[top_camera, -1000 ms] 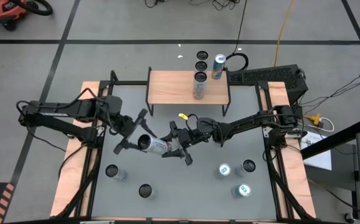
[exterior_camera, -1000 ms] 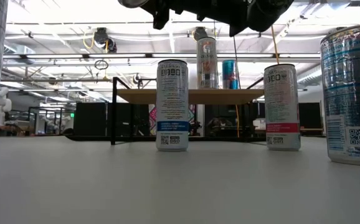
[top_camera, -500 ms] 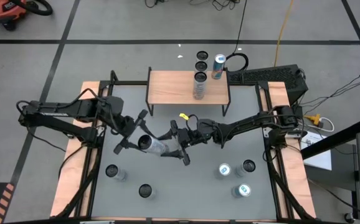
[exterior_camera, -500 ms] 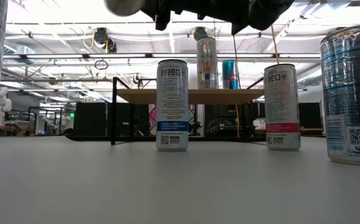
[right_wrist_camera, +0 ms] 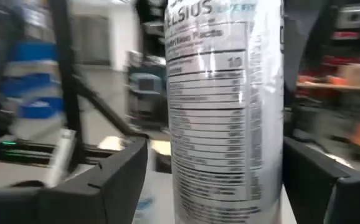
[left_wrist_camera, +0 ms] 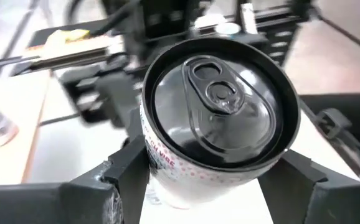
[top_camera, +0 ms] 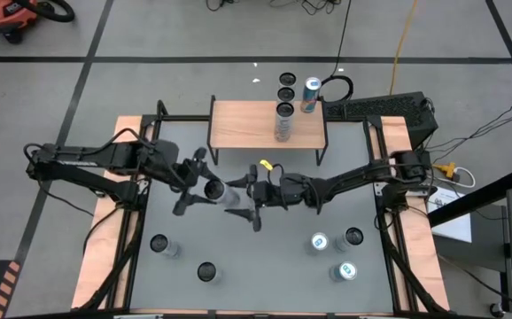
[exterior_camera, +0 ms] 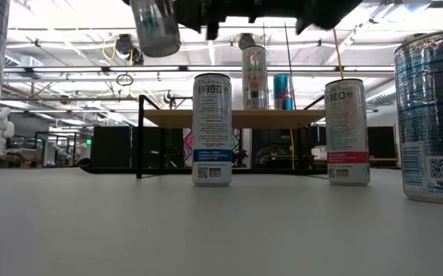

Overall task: Place canned beverage on shelf
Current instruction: Put the top left white pink soda can on the shelf

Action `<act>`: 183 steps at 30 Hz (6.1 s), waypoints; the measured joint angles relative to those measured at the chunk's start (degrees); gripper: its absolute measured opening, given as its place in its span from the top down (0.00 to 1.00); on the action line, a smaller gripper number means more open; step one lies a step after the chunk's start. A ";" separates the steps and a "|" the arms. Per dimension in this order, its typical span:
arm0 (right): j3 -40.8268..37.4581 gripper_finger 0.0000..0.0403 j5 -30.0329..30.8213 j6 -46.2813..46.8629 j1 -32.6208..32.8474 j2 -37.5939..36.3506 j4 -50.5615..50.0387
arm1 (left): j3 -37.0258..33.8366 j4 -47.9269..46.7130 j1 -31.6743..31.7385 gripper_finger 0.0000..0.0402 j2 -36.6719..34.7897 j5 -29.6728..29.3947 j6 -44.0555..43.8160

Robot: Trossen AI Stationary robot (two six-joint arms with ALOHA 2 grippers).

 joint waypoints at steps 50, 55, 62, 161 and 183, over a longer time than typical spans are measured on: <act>0.00 0.55 28.20 -3.31 3.41 -3.55 -14.37 | 0.15 11.30 0.07 0.40 3.54 -11.43 -16.58; 0.00 0.54 28.00 -3.32 3.45 -3.55 -14.66 | 0.15 11.06 0.07 0.33 3.50 -10.49 -14.58; 0.00 0.54 21.12 -2.73 3.77 -3.55 -14.37 | 0.17 11.67 -0.17 0.15 3.39 -8.67 -6.91; 0.11 0.38 26.56 18.72 19.27 -21.02 -63.24 | 4.24 10.65 9.45 0.36 -0.13 -7.62 3.48; 0.09 0.39 31.34 12.17 22.52 -21.01 -63.64 | 20.93 6.05 32.36 0.36 16.36 5.73 10.59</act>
